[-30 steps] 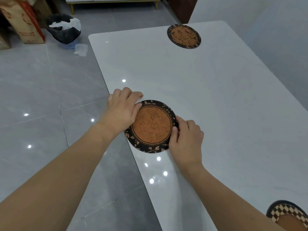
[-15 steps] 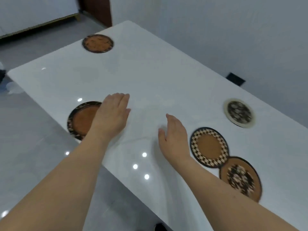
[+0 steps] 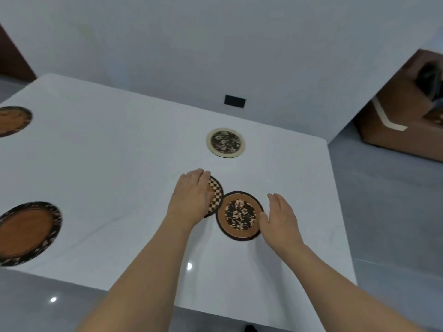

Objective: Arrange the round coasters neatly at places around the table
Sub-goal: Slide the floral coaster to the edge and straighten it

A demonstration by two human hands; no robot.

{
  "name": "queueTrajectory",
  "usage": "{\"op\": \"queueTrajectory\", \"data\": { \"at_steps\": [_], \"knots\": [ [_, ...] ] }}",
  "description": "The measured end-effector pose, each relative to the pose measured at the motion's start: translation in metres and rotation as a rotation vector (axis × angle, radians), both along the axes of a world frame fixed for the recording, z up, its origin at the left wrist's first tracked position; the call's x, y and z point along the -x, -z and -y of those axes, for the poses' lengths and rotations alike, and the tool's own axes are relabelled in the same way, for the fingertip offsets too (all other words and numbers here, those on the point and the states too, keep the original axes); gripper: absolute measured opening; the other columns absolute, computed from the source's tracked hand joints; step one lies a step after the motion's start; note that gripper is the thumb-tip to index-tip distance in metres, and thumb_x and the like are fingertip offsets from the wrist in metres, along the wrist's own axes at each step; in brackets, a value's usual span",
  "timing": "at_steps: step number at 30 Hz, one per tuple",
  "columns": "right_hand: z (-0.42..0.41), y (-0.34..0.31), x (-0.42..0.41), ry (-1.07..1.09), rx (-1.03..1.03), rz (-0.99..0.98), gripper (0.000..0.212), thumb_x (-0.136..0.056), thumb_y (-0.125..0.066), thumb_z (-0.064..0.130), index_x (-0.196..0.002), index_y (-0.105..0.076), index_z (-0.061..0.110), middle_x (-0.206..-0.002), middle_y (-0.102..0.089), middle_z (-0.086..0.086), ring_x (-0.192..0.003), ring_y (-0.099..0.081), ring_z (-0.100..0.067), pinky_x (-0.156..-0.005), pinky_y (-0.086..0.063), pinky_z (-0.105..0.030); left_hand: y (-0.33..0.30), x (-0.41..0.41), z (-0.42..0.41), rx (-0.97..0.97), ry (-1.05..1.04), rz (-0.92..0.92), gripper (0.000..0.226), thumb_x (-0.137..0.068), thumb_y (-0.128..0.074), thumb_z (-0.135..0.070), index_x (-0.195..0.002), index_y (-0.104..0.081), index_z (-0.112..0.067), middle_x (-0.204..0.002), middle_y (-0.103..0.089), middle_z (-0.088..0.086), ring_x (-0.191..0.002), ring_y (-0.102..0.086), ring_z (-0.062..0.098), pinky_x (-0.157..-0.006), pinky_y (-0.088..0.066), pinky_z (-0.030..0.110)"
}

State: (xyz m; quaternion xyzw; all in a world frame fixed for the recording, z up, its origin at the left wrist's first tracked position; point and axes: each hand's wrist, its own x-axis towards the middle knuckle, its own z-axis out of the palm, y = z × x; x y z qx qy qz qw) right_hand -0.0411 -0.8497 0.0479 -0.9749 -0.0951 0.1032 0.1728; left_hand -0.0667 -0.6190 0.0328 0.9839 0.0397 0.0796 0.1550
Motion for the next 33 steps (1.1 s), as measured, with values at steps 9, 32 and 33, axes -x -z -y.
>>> {"op": "queueTrajectory", "data": {
  "at_steps": [9, 32, 33],
  "knots": [
    [0.049, 0.034, -0.029, -0.012, -0.112, -0.181, 0.054, -0.097, -0.040, 0.025, -0.148, -0.025, 0.014, -0.155, -0.026, -0.004, -0.142, -0.025, -0.021, -0.115, -0.021, -0.034, 0.053, -0.014, 0.082, 0.028, -0.174, -0.134, 0.044, -0.092, -0.051, -0.036, -0.127, -0.049, -0.011, -0.126, -0.054, 0.009, -0.112, -0.049, 0.027, -0.088, -0.046, 0.039],
    [0.032, 0.134, -0.112, -0.509, -0.150, 0.200, 0.029, -0.091, -0.045, 0.023, -0.117, -0.054, 0.016, -0.111, -0.056, -0.005, -0.099, -0.049, -0.023, -0.088, -0.039, -0.036, 0.124, -0.006, 0.156, 0.174, -0.933, 0.101, 0.009, -0.089, -0.051, -0.020, -0.089, -0.042, -0.020, -0.070, -0.047, -0.002, -0.065, -0.045, 0.022, -0.069, -0.034, 0.036],
    [0.032, 0.134, -0.112, -0.510, -0.161, 0.190, 0.028, -0.091, -0.045, 0.023, -0.117, -0.054, 0.015, -0.110, -0.056, -0.005, -0.099, -0.049, -0.023, -0.088, -0.039, -0.036, 0.124, -0.006, 0.156, 0.180, -0.933, 0.091, 0.006, -0.090, -0.050, -0.020, -0.094, -0.045, -0.019, -0.072, -0.050, -0.001, -0.067, -0.047, 0.022, -0.071, -0.036, 0.038]
  ]
}}
